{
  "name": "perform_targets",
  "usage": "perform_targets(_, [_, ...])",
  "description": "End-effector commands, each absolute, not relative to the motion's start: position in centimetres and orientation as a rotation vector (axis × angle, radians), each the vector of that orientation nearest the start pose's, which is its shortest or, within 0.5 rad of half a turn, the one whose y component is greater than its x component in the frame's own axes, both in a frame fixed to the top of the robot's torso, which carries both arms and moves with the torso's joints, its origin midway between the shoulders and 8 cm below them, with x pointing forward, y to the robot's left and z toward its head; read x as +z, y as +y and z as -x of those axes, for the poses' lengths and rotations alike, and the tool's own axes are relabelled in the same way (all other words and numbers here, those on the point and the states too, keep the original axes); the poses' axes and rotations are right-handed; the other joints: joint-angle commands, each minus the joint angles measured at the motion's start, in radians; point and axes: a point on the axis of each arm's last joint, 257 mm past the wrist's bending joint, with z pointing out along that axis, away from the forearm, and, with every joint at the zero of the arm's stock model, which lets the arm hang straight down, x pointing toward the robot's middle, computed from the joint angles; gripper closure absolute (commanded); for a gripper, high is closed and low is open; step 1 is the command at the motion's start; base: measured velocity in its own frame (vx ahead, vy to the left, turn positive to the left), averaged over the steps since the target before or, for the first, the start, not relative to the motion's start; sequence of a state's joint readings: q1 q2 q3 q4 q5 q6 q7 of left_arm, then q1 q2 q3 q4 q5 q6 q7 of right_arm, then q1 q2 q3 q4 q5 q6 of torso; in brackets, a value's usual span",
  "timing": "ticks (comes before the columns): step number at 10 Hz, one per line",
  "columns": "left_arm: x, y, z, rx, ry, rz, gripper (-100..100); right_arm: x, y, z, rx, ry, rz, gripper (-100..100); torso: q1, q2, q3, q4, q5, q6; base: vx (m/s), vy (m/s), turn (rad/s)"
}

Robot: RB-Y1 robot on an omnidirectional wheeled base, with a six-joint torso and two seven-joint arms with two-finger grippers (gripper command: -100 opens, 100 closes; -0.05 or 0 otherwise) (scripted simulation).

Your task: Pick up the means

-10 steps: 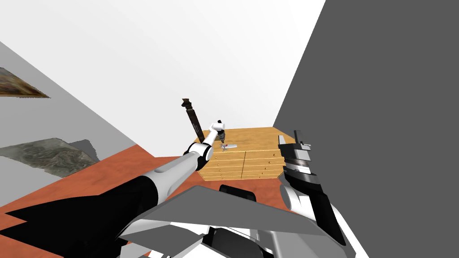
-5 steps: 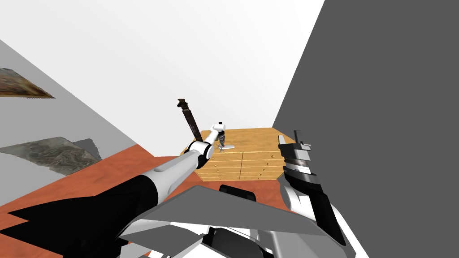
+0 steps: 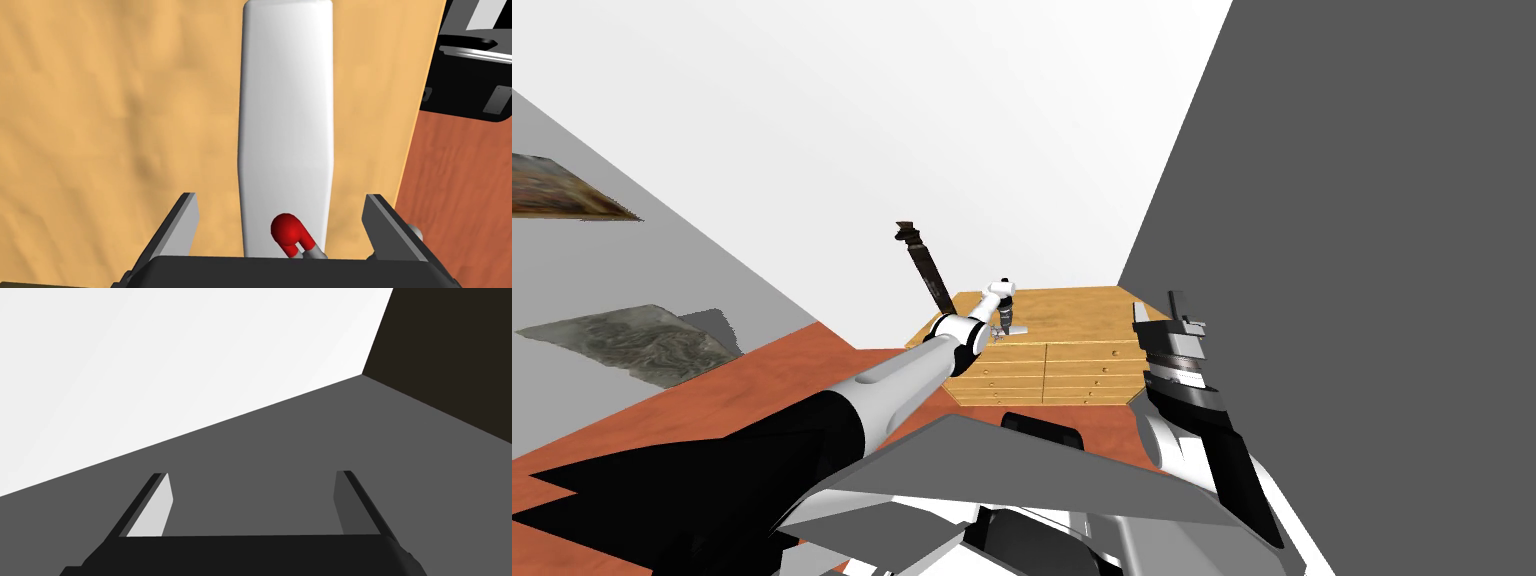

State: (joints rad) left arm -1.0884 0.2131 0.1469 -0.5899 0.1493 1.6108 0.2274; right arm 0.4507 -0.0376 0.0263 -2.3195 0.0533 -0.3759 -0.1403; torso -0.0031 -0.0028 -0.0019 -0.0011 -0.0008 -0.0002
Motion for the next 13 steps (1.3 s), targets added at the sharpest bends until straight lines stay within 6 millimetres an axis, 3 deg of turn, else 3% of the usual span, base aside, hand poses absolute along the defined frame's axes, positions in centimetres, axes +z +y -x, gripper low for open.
perform_targets(1, [-30.3,21.3,-51.1,0.017,2.021,2.407,-100,3.3,-25.8,-36.2,1.428,0.666,-0.692,0,0.0,0.0,0.0,0.0,0.0,0.0,0.052,-0.066,0.015])
perform_targets(2, [-29.7,21.1,-51.7,-0.009,2.019,2.391,-100,3.3,-25.8,-36.2,1.428,0.666,-0.692,0,0.0,-0.001,0.0,0.0,0.0,0.0,0.024,-0.03,0.005])
perform_targets(3, [-29.8,21.1,-51.6,-0.003,2.018,2.395,0,3.3,-25.8,-36.2,1.428,0.666,-0.692,0,0.002,0.0,0.0,0.0,0.0,0.0,0.004,-0.006,0.0])
perform_targets(4, [-30.0,21.6,-51.7,-0.009,2.03,2.383,-100,3.3,-25.8,-36.2,1.428,0.666,-0.692,0,0.003,0.002,0.001,0.0,0.001,0.0,0.012,-0.03,0.028])
perform_targets(13, [-31.1,24.8,-51.7,-0.007,2.064,2.341,-100,3.3,-25.8,-36.2,1.428,0.666,-0.692,0,0.002,0.002,0.001,0.001,0.0,0.0,0.008,-0.052,0.027])
